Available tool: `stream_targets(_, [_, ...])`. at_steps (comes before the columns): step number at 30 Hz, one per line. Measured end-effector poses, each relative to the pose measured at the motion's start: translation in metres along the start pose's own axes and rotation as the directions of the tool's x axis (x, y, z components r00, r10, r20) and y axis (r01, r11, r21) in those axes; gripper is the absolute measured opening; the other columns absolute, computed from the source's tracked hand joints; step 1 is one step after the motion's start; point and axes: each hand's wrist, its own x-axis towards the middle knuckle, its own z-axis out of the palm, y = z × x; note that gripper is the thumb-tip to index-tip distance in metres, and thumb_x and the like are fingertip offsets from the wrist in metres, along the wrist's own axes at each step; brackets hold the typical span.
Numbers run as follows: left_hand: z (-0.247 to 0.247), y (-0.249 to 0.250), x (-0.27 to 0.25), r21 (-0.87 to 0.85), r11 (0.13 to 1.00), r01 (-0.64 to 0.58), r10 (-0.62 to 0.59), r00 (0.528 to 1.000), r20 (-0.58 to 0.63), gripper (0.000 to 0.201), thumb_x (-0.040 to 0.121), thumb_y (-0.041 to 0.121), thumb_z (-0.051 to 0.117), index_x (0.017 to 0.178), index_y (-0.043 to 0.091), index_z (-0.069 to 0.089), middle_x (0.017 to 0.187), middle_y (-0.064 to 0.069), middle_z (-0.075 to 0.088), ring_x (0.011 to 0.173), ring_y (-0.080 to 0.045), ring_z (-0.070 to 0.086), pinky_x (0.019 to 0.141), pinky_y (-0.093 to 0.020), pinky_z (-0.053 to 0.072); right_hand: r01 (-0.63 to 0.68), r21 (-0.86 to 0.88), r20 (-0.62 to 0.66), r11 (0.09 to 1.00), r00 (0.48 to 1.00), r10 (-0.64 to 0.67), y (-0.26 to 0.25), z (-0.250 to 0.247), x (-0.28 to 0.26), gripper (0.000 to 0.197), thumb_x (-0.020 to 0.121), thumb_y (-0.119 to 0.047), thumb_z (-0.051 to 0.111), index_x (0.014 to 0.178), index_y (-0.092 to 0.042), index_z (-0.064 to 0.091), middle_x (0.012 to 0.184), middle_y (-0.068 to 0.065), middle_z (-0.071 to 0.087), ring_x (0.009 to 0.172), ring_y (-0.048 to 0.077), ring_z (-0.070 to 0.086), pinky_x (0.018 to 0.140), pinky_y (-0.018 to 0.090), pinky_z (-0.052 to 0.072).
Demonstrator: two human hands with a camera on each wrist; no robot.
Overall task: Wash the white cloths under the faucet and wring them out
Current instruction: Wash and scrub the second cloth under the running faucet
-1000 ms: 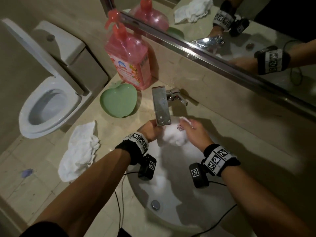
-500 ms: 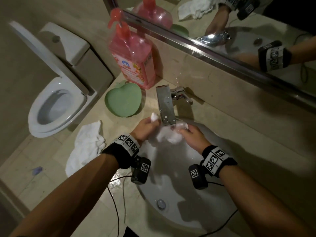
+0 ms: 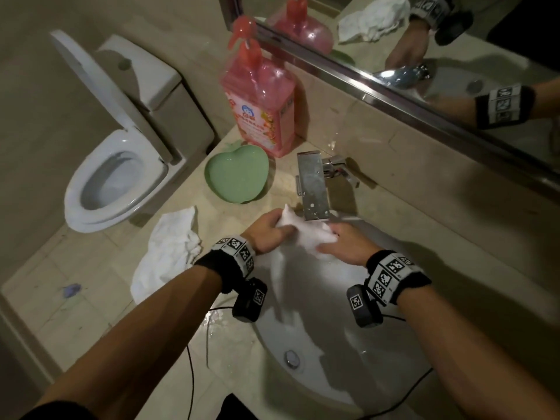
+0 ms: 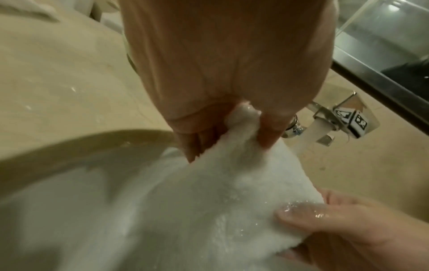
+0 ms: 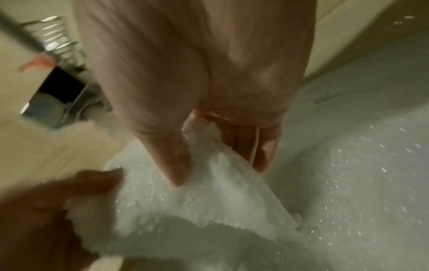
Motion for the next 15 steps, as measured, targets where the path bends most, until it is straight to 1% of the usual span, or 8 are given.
stream_targets(2, [0.008, 0.008, 0.004, -0.035, 0.999, 0.012, -0.013, 1.000, -0.017, 0.038, 0.077, 0.041, 0.057, 0.105, 0.015, 0.059, 0.106, -0.010, 0.068, 0.095, -0.029, 0.066, 0.086, -0.044, 0.056, -0.045, 0.130, -0.062, 0.991, 0.997, 0.053, 0.010, -0.006, -0.004, 0.024, 0.081, -0.028, 0.080, 0.104, -0.028, 0.072, 0.107, -0.001, 0.075, 0.096, 0.016, 0.070, 0.079, 0.031, 0.054])
stream_targets(3, [0.011, 0.011, 0.008, 0.019, 0.999, 0.029, -0.028, 0.999, -0.027, 0.042, 0.078, 0.043, 0.056, 0.106, 0.012, 0.061, 0.107, -0.012, 0.069, 0.095, -0.030, 0.065, 0.086, -0.043, 0.055, -0.060, 0.203, -0.103, 0.977, 0.991, 0.083, 0.014, -0.008, -0.006, 0.028, 0.081, -0.030, 0.081, 0.107, -0.027, 0.072, 0.111, 0.000, 0.074, 0.100, 0.016, 0.069, 0.085, 0.033, 0.055])
stream_targets(5, [0.019, 0.014, 0.021, 0.148, 0.982, 0.114, -0.103, 0.991, -0.083, 0.039, 0.086, 0.043, 0.058, 0.107, 0.010, 0.062, 0.112, -0.011, 0.068, 0.099, -0.029, 0.064, 0.086, -0.035, 0.051, -0.070, 0.324, -0.162, 0.943, 0.978, 0.129, 0.021, -0.012, -0.009, 0.042, 0.081, -0.033, 0.082, 0.119, -0.021, 0.070, 0.117, 0.003, 0.073, 0.109, 0.021, 0.068, 0.099, 0.044, 0.053])
stream_targets(7, [0.026, 0.017, 0.031, 0.182, 0.961, 0.209, -0.178, 0.969, -0.172, 0.033, 0.091, 0.035, 0.062, 0.113, 0.011, 0.058, 0.114, -0.008, 0.066, 0.103, -0.029, 0.062, 0.083, -0.030, 0.047, -0.058, 0.443, -0.174, 0.895, 0.973, 0.149, 0.025, -0.015, -0.012, 0.037, 0.084, -0.030, 0.081, 0.116, -0.015, 0.071, 0.113, 0.007, 0.075, 0.108, 0.027, 0.069, 0.102, 0.052, 0.052])
stream_targets(10, [0.033, 0.024, 0.042, 0.203, 0.971, 0.125, -0.094, 0.984, -0.152, 0.034, 0.090, 0.021, 0.065, 0.118, 0.005, 0.055, 0.114, -0.011, 0.065, 0.107, -0.031, 0.063, 0.088, -0.035, 0.051, -0.079, 0.517, -0.206, 0.852, 0.955, 0.214, 0.032, -0.015, -0.012, 0.044, 0.086, -0.030, 0.081, 0.122, -0.010, 0.067, 0.111, 0.009, 0.074, 0.104, 0.027, 0.070, 0.096, 0.051, 0.056])
stream_targets(12, [0.035, 0.027, 0.040, 0.026, 0.999, 0.023, -0.022, 0.999, -0.047, 0.038, 0.084, 0.011, 0.073, 0.120, 0.005, 0.060, 0.116, -0.011, 0.067, 0.105, -0.026, 0.065, 0.090, -0.037, 0.054, -0.087, 0.480, -0.288, 0.873, 0.924, 0.251, 0.037, -0.014, -0.011, 0.033, 0.085, -0.032, 0.081, 0.112, -0.018, 0.067, 0.096, 0.002, 0.074, 0.087, 0.018, 0.071, 0.079, 0.038, 0.061])
stream_targets(14, [0.034, 0.025, 0.035, -0.036, 0.999, -0.013, 0.017, 0.994, 0.105, 0.051, 0.072, 0.004, 0.084, 0.117, 0.018, 0.063, 0.109, 0.011, 0.070, 0.095, -0.005, 0.065, 0.078, -0.020, 0.055, -0.036, 0.453, -0.324, 0.891, 0.924, 0.202, 0.039, -0.014, -0.013, 0.022, 0.084, -0.029, 0.083, 0.101, -0.025, 0.070, 0.080, -0.004, 0.075, 0.069, 0.012, 0.071, 0.059, 0.030, 0.058])
stream_targets(15, [0.034, 0.022, 0.032, 0.033, 0.999, -0.012, 0.006, 0.985, 0.174, 0.055, 0.069, 0.003, 0.086, 0.114, 0.022, 0.064, 0.105, 0.018, 0.069, 0.091, 0.001, 0.065, 0.073, -0.014, 0.053, -0.004, 0.454, -0.294, 0.891, 0.943, 0.154, 0.040, -0.013, -0.014, 0.032, 0.082, -0.027, 0.085, 0.110, -0.022, 0.070, 0.087, 0.001, 0.076, 0.074, 0.018, 0.074, 0.062, 0.034, 0.060])
